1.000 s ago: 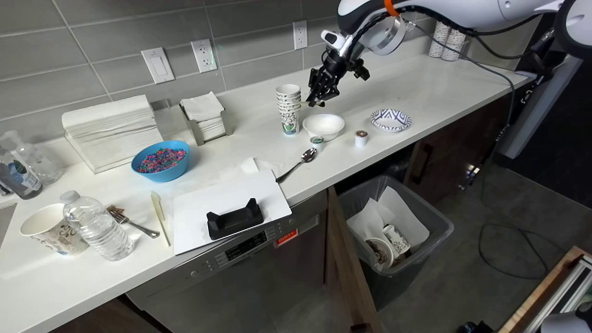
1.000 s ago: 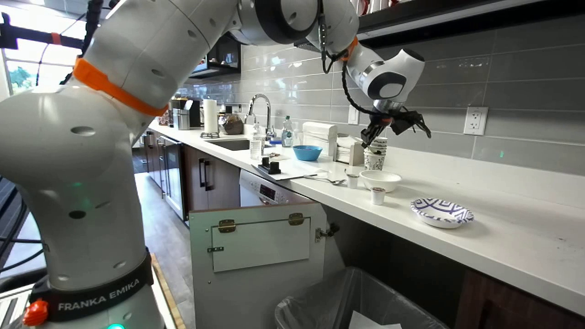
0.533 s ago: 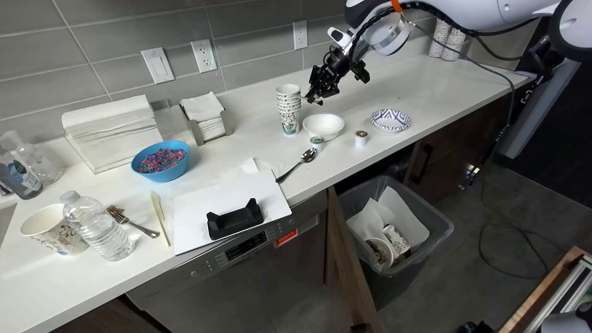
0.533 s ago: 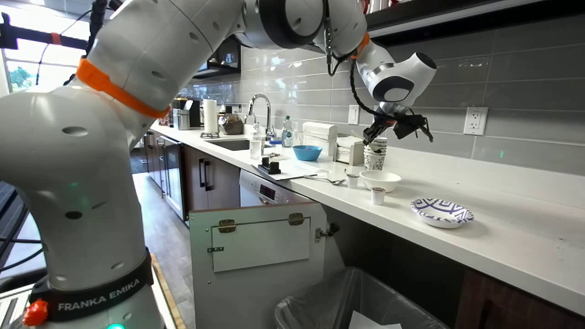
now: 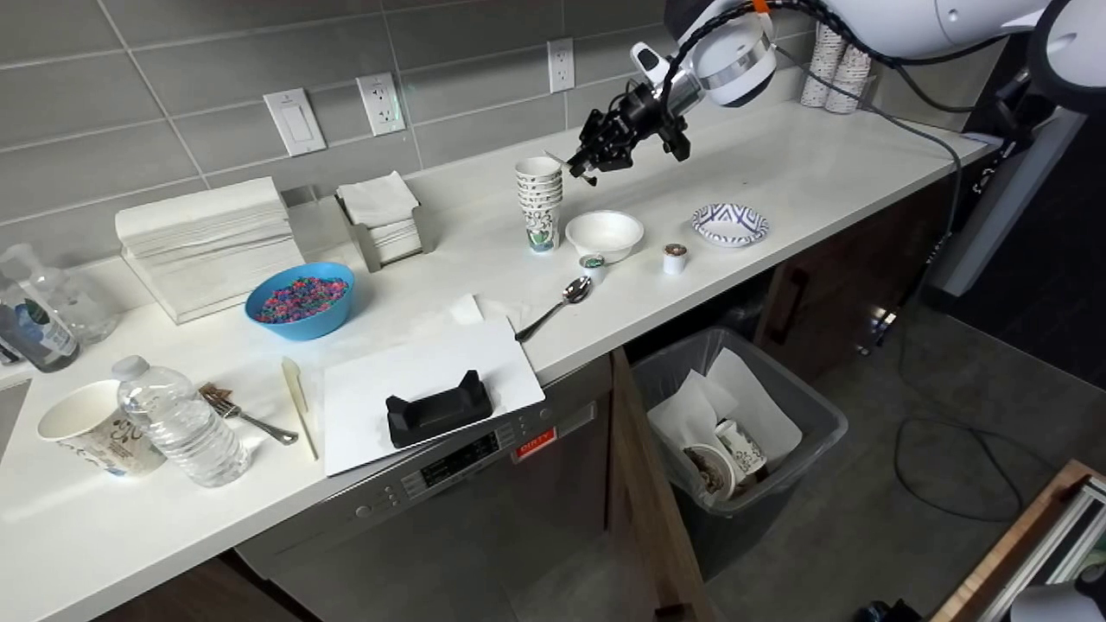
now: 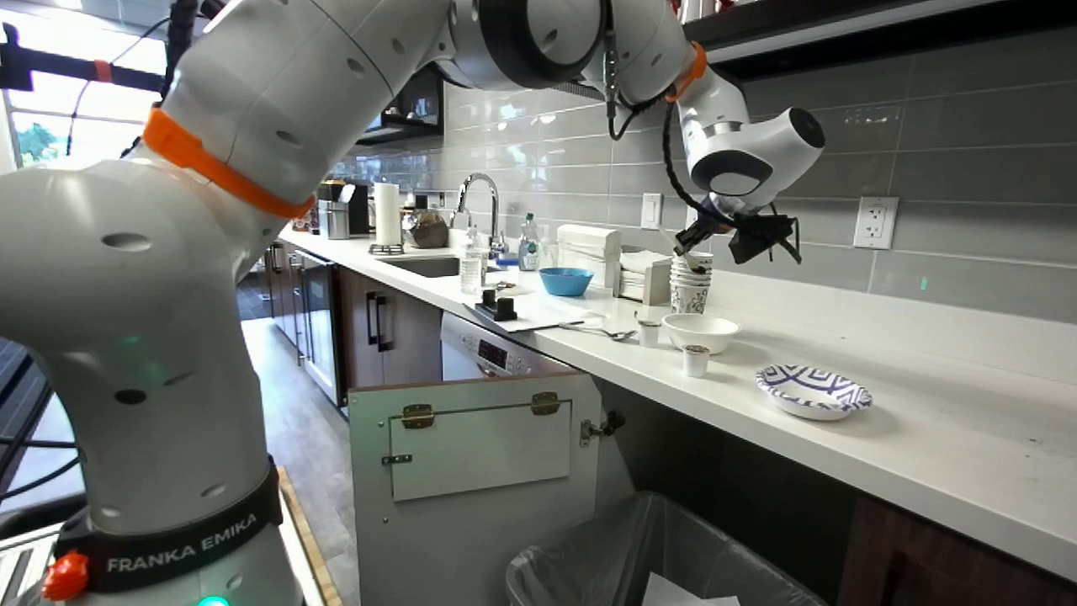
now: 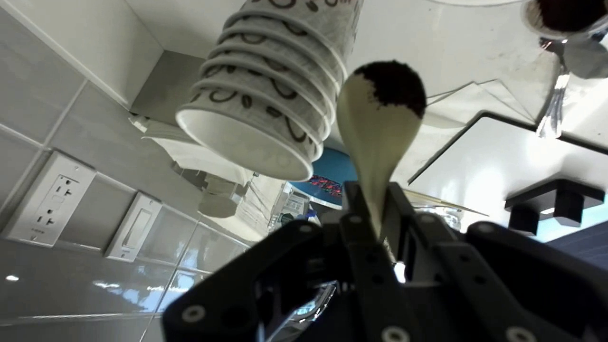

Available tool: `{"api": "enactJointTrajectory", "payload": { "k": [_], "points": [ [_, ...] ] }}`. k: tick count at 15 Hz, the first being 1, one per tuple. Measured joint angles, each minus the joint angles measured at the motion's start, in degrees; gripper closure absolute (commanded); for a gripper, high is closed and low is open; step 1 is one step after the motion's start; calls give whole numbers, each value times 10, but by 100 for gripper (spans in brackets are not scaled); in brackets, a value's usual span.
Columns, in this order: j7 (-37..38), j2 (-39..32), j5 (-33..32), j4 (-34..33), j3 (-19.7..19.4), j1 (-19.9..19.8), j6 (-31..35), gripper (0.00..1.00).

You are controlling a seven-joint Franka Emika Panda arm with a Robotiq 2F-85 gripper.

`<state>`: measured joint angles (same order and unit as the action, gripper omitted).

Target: Use the white spoon to collect some coffee beans from the coffee pod on the left then place them inside the white bowl.

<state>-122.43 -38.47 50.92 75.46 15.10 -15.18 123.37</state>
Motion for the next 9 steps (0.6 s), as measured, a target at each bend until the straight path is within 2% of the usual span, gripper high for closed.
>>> {"api": "enactJointTrajectory", "payload": {
  "k": [9],
  "points": [
    [-75,10,170,45,-18,-5,0,96]
  ]
}}
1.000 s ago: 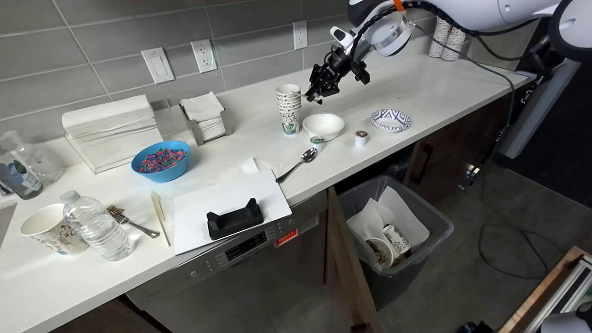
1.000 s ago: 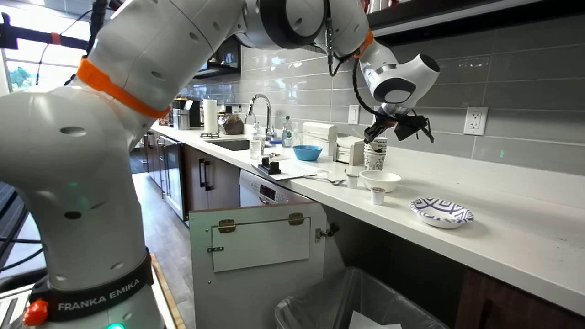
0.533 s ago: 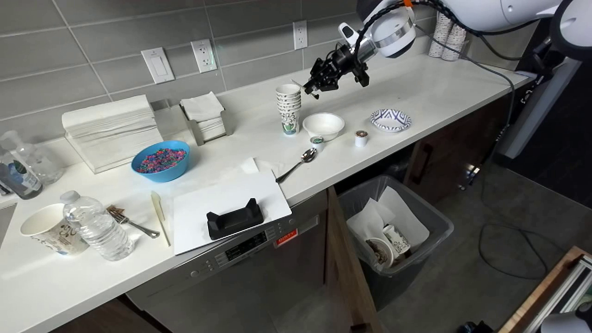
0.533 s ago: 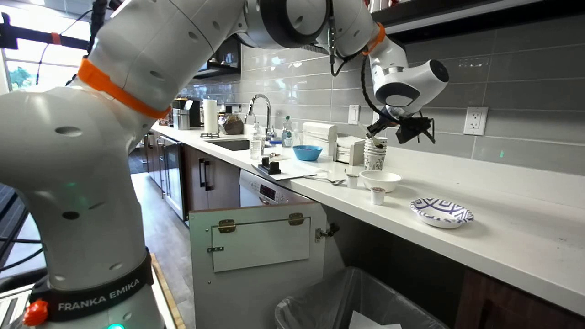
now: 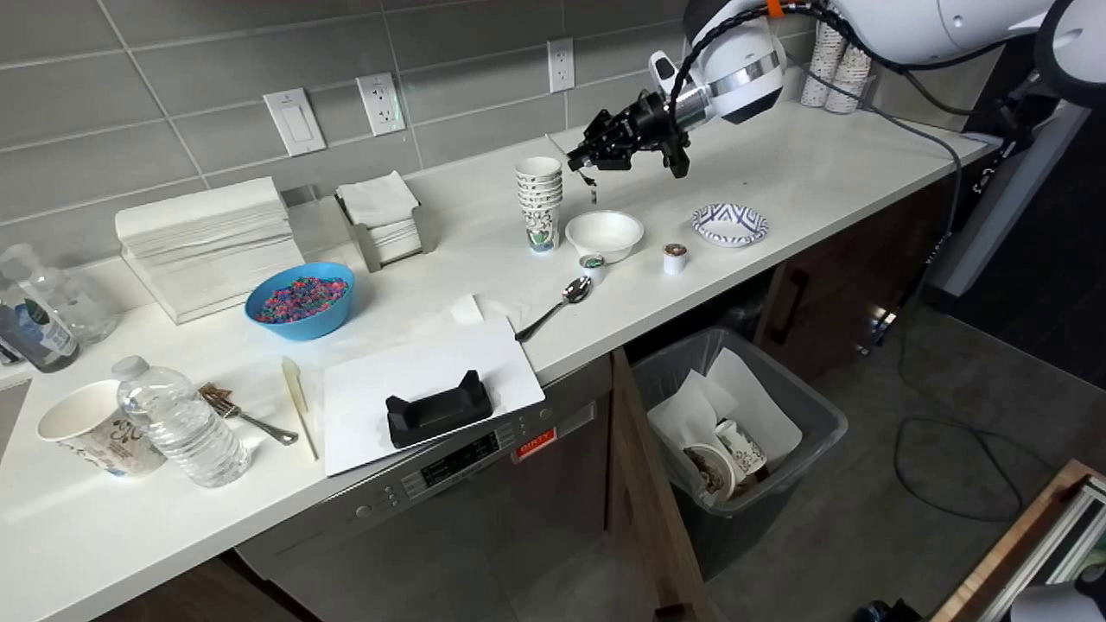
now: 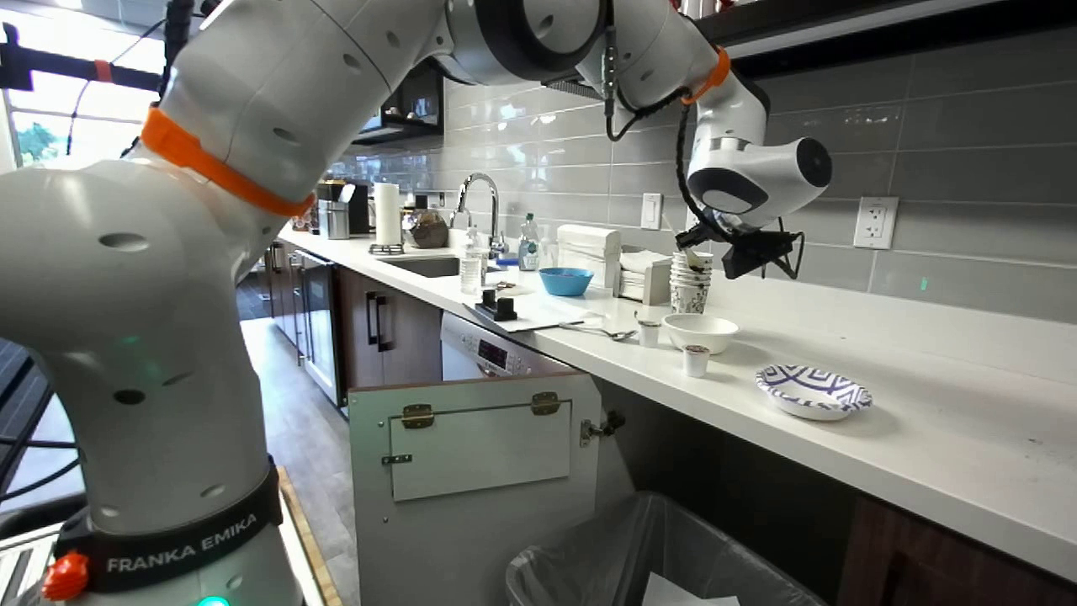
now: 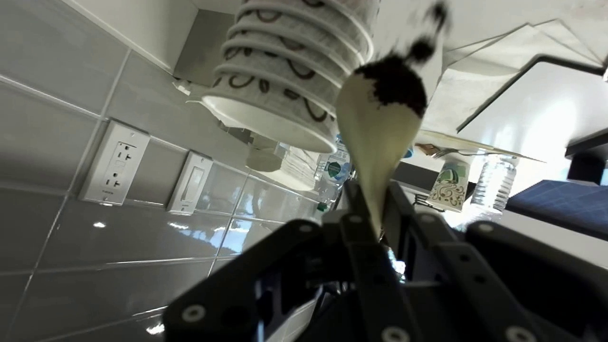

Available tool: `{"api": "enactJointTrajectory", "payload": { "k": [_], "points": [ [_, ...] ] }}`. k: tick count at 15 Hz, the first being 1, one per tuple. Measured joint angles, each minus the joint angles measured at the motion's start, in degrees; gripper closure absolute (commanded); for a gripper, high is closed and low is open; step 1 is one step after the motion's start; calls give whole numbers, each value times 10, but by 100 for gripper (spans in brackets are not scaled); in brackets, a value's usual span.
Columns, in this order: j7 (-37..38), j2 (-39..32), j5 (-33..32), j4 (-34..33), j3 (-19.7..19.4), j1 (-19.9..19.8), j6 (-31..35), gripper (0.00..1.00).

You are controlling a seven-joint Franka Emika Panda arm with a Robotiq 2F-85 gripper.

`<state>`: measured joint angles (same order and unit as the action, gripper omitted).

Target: Use the white spoon to collect some coffee beans from the coffee pod on the left then place them inside the white bowl.

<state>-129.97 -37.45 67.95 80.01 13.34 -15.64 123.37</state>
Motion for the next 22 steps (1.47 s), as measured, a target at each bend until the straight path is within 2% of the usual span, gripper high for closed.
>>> {"api": "enactJointTrajectory", "payload": {
  "k": [5,12,22],
  "points": [
    [-63,26,92,50,-20,3,-4,96],
    [-128,61,184,105,-61,15,-69,96],
    [-182,81,262,149,-108,34,-152,96]
  ]
}}
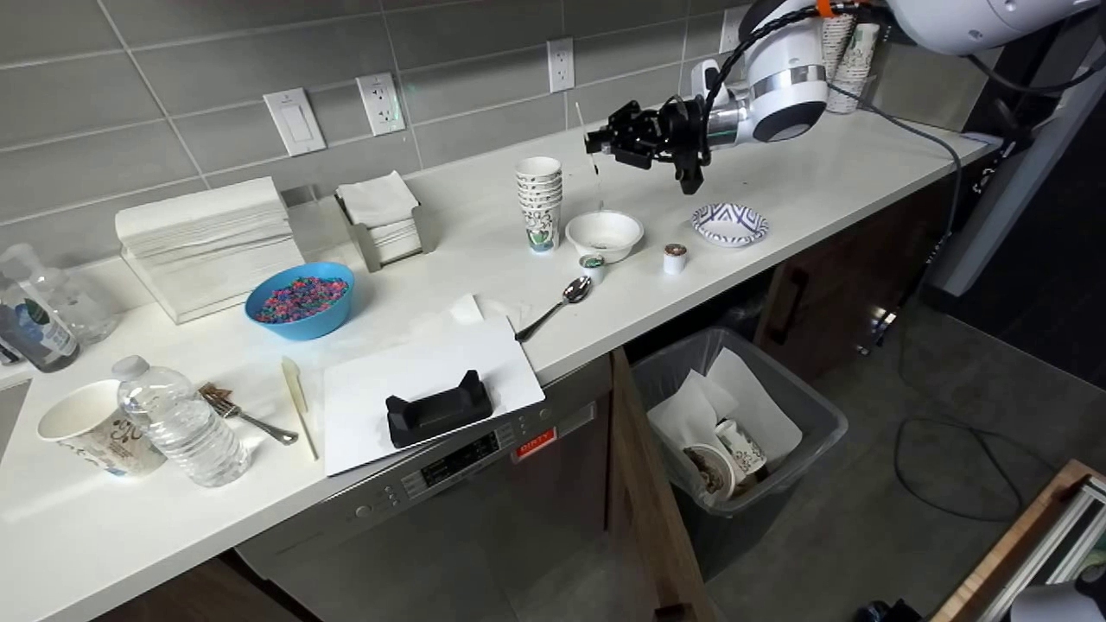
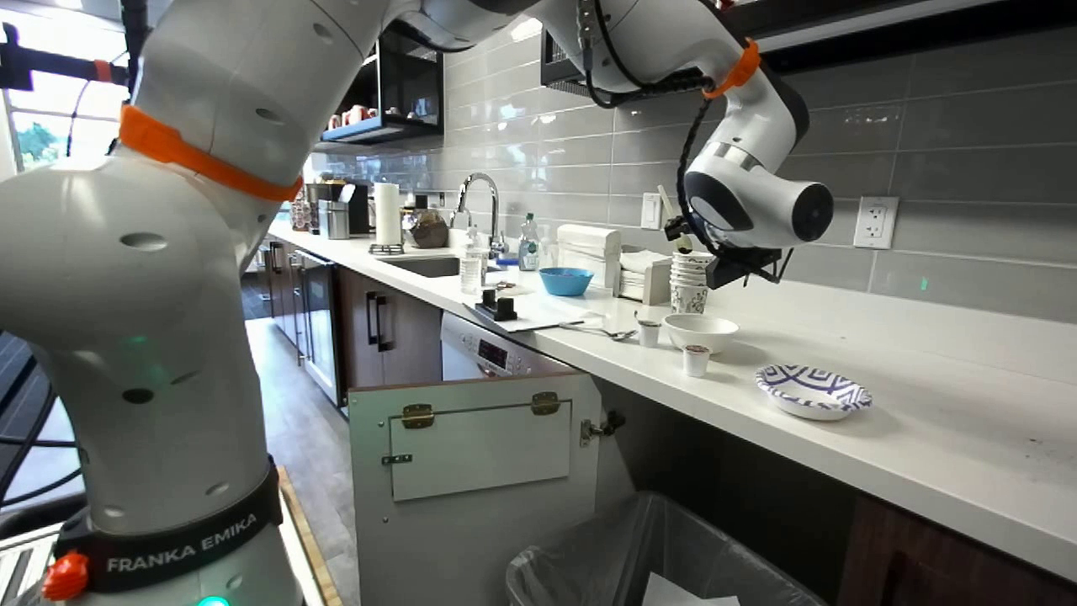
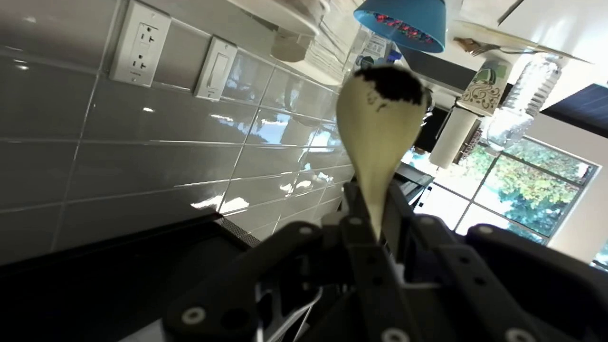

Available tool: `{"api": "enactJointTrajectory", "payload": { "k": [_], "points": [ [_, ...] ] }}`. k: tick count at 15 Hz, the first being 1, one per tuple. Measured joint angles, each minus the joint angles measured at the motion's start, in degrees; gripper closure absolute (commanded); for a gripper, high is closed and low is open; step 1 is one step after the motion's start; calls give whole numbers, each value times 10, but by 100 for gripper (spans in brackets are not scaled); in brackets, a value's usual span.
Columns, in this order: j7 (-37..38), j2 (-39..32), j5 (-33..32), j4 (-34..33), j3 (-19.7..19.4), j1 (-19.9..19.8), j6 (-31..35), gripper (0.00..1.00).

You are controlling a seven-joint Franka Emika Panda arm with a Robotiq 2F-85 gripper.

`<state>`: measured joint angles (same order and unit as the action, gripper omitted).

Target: Use the white spoon to collect some coffee beans from the coffee pod on the left then place them inside the white bowl.

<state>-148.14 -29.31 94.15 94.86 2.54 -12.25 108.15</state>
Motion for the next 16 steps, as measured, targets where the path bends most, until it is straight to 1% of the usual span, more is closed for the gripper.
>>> {"api": "enactJointTrajectory", "payload": {
  "k": [8,16],
  "points": [
    [-40,0,49,13,-20,9,-27,96],
    [-42,0,59,15,-30,18,-27,96]
  ]
}}
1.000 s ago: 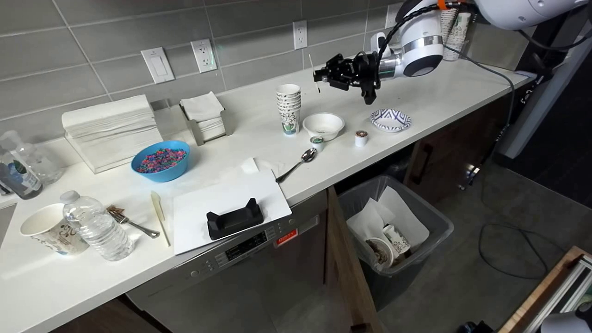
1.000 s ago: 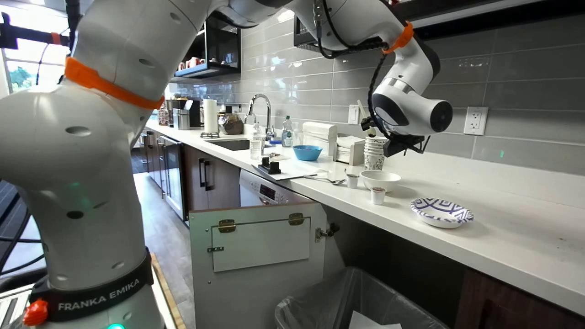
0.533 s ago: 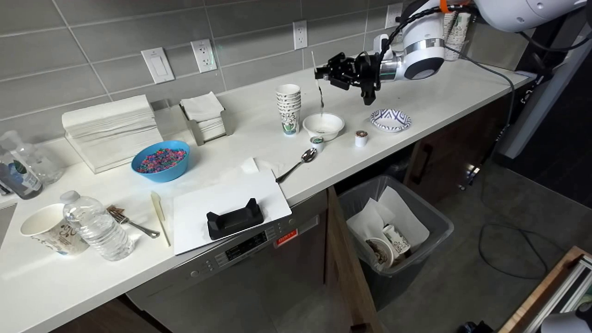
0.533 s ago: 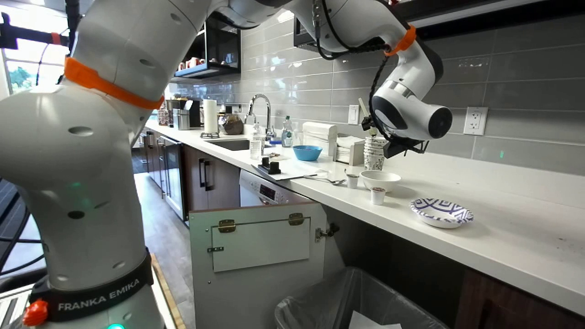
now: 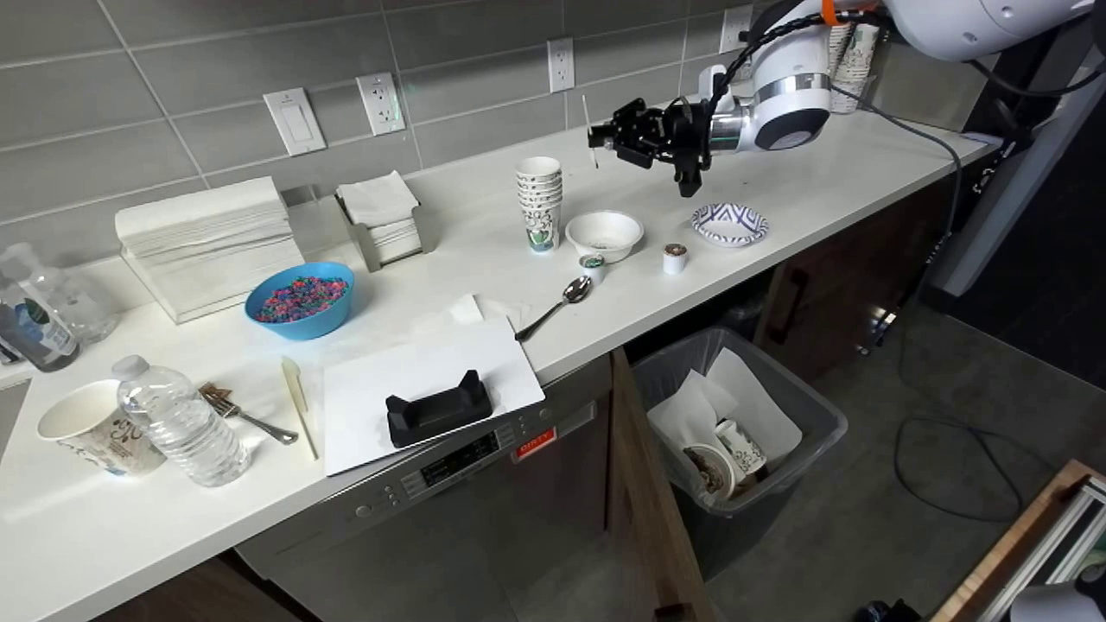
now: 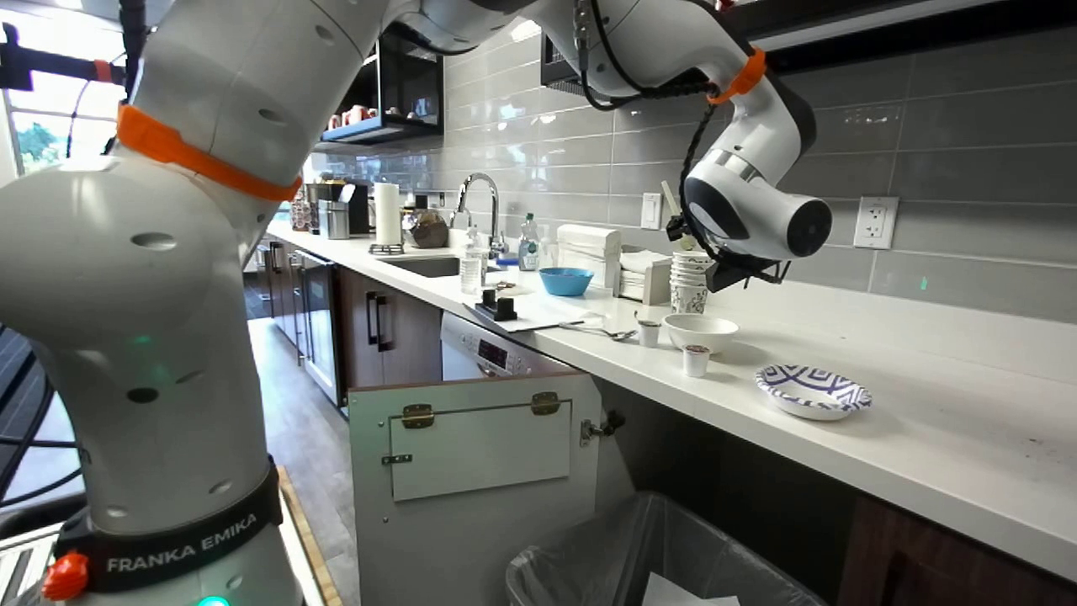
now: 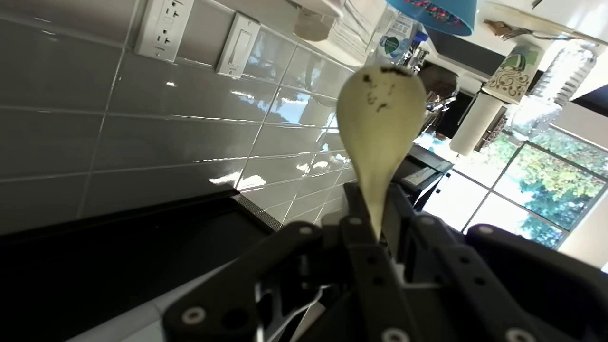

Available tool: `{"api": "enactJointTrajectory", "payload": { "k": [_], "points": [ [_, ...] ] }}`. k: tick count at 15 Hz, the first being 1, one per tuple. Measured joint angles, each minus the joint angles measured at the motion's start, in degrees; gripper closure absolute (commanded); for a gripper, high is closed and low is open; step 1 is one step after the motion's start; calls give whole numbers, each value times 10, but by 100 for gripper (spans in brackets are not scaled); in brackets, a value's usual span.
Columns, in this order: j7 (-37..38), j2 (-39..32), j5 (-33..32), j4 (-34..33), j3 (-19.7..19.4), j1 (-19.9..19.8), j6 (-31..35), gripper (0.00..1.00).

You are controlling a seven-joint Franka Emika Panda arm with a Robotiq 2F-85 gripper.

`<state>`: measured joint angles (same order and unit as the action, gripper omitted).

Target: Use the white spoon to collect some coffee beans from the coffee pod on the left then place them inside the white bowl.

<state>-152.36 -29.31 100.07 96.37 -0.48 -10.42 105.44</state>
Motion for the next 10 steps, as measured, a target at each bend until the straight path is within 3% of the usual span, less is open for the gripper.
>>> {"api": "enactJointTrajectory", "payload": {
  "k": [7,10],
  "points": [
    [4,2,-1,0,-13,17,6,96],
    [14,9,-10,0,-20,37,59,96]
  ]
}}
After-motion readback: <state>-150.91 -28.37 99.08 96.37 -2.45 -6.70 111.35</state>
